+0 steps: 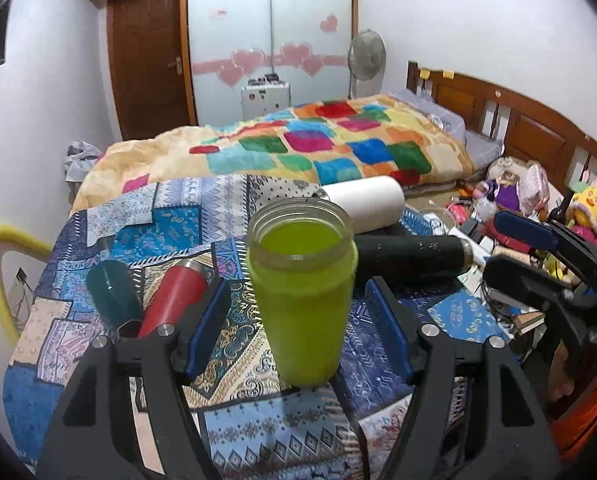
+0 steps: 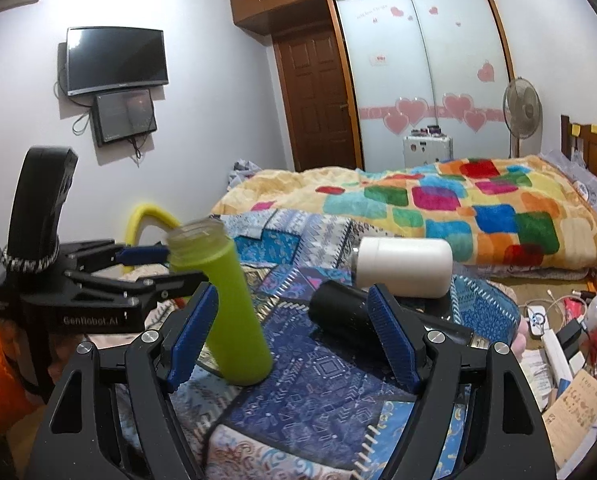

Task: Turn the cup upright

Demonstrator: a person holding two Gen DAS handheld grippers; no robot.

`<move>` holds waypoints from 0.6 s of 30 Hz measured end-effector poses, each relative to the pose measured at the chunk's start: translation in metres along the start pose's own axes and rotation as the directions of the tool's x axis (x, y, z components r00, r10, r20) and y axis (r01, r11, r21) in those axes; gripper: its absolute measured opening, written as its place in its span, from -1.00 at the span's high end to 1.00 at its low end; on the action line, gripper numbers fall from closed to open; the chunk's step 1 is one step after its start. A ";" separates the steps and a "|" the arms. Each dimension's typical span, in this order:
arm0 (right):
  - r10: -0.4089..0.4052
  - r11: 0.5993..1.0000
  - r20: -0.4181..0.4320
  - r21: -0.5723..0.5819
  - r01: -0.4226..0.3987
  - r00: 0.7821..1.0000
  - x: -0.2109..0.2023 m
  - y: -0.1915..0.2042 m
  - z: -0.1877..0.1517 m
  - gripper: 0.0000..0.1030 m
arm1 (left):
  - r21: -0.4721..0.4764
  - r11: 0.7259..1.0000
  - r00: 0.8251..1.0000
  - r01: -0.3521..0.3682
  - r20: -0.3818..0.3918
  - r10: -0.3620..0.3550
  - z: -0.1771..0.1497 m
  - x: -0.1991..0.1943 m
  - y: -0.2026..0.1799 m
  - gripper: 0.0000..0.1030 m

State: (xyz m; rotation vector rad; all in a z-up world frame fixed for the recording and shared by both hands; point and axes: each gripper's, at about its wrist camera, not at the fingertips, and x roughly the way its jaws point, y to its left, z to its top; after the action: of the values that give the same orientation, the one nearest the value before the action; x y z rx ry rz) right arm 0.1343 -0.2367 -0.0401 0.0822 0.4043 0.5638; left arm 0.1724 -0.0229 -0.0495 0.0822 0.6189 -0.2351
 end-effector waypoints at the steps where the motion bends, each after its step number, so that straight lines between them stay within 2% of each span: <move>1: -0.001 1.000 0.011 -0.001 0.001 1.000 -0.006 0.004 0.001 -0.45 | -0.005 1.000 1.000 -0.002 0.014 0.002 -0.002 -0.006 0.000 -0.35; 5: -0.002 1.000 0.051 -0.005 0.002 0.999 -0.028 0.018 0.005 -0.50 | -0.020 1.000 0.997 -0.010 0.076 0.012 -0.011 -0.037 -0.005 -0.35; 10: -0.006 1.000 0.104 -0.003 0.006 0.995 -0.056 0.034 0.009 -0.60 | -0.044 0.999 0.984 -0.017 0.174 0.024 -0.018 -0.084 -0.007 -0.37; 12: -0.006 1.000 0.122 0.004 0.006 0.993 -0.065 0.039 0.010 -0.64 | -0.060 0.998 0.977 -0.027 0.211 0.039 -0.021 -0.101 -0.008 -0.43; 16: -0.008 1.000 0.153 0.001 0.008 0.988 -0.080 0.049 0.012 -0.68 | -0.082 0.991 0.941 -0.106 0.313 0.127 -0.032 -0.140 -0.012 -0.63; 18: -0.025 1.000 0.178 -0.005 0.027 0.984 -0.088 0.056 0.011 -0.79 | -0.096 0.987 0.925 -0.132 0.346 0.157 -0.036 -0.154 -0.014 -0.66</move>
State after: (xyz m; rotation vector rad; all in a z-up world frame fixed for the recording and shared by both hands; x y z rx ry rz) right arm 0.0431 -0.2366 0.0116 0.1188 0.2286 0.5273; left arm 0.0270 -0.0018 0.0109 0.0159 0.2600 -0.0802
